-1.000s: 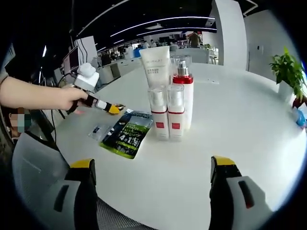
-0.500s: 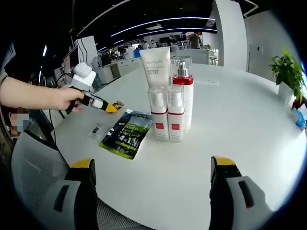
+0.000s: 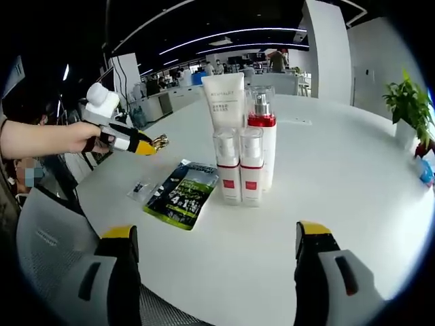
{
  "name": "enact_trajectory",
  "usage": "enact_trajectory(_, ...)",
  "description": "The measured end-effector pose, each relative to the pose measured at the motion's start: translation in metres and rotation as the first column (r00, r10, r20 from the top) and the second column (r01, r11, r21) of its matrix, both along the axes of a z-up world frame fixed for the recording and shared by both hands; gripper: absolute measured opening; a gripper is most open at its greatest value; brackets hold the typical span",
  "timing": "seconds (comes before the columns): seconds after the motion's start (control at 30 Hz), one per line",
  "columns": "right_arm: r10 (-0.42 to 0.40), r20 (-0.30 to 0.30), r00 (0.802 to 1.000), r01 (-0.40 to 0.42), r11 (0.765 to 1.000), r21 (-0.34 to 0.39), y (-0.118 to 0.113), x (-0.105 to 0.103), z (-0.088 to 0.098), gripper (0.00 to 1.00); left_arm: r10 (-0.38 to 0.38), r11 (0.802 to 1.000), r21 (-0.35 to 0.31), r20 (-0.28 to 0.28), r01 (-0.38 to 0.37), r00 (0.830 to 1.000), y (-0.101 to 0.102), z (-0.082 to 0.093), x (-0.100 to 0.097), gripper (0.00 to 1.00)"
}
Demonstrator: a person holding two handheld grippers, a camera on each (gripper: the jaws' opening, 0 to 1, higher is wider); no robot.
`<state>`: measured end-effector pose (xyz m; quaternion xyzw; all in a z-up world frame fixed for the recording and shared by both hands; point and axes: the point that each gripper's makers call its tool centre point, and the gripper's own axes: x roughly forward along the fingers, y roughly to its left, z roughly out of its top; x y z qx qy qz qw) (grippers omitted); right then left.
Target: Arrange the skincare products in the storage area until every visible bottle or jar stands upright without overlapping.
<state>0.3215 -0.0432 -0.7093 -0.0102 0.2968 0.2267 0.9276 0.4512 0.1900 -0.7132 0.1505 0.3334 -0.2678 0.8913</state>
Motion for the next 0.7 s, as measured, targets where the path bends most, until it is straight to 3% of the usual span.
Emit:
enact_trajectory(0.23,0.009,0.015,1.0,-0.009,1.0,0.023,0.004,0.0,0.006,0.9,-0.11,0.994,-0.003,0.044,0.11,0.993,-0.017,0.018,-0.02,0.37)
enact_trajectory(0.4,0.017,0.011,1.0,-0.018,0.996,0.087,0.011,0.0,0.012,0.82,-0.171,0.985,0.007,0.063,0.171,0.983,-0.025,0.026,-0.033,0.37)
enact_trajectory(0.5,0.024,0.001,1.0,-0.024,0.99,0.136,0.02,-0.002,0.015,0.78,-0.217,0.976,0.019,0.069,0.216,0.974,-0.03,0.026,-0.04,0.37)
enact_trajectory(0.7,0.068,-0.01,0.998,-0.066,0.987,0.146,0.037,-0.003,0.017,0.74,-0.283,0.959,0.035,0.057,0.281,0.957,-0.042,0.022,-0.055,0.37)
